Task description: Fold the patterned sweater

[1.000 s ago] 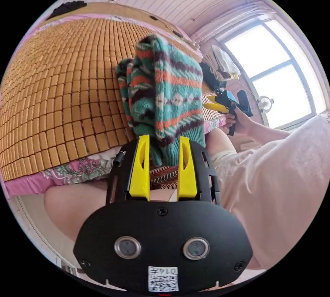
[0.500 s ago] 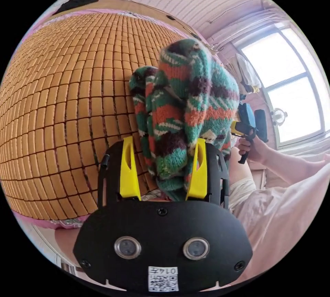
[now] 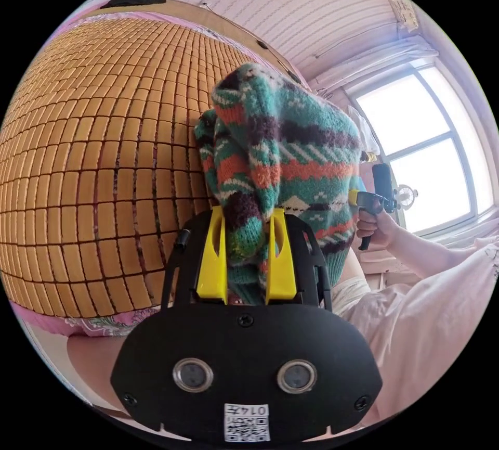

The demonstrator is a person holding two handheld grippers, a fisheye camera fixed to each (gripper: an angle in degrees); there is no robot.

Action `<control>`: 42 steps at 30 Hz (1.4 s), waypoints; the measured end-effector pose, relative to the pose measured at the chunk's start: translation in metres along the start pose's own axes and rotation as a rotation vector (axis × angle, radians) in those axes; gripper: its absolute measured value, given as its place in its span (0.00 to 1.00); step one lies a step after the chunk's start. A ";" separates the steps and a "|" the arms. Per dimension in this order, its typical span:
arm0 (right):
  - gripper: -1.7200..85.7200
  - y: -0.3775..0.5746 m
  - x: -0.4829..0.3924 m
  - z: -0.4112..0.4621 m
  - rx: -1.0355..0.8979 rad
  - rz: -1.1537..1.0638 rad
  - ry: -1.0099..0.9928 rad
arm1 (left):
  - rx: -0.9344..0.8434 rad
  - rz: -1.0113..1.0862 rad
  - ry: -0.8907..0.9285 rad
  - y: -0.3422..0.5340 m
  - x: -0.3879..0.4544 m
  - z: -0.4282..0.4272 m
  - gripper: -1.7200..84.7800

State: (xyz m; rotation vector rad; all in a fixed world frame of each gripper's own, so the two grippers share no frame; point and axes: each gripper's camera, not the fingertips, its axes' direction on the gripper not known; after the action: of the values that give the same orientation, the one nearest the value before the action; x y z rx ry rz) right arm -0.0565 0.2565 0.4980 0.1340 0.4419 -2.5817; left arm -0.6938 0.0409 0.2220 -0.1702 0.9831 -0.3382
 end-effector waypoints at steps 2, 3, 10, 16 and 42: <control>0.14 -0.017 -0.033 0.012 -0.049 -0.110 0.030 | 0.068 -0.044 0.007 0.012 -0.008 -0.018 0.15; 0.14 -0.031 -0.057 0.025 -0.085 -0.189 0.044 | 0.127 -0.099 0.029 0.023 -0.017 -0.033 0.15; 0.14 -0.106 -0.213 0.132 -0.319 -0.613 -0.028 | 0.508 -0.310 -0.032 0.114 -0.050 -0.167 0.15; 0.14 -0.202 -0.349 0.261 -0.485 -0.807 -0.294 | 0.789 -0.402 -0.301 0.183 -0.048 -0.339 0.15; 0.02 -0.217 -0.397 0.434 -0.645 -0.803 0.252 | 1.049 -0.700 -0.395 0.278 -0.222 -0.242 0.14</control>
State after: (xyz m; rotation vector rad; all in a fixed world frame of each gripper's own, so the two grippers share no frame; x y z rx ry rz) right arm 0.1720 0.4753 1.0391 0.0540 1.6789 -2.9990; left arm -0.9526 0.3826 0.1829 0.3811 0.2330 -1.3569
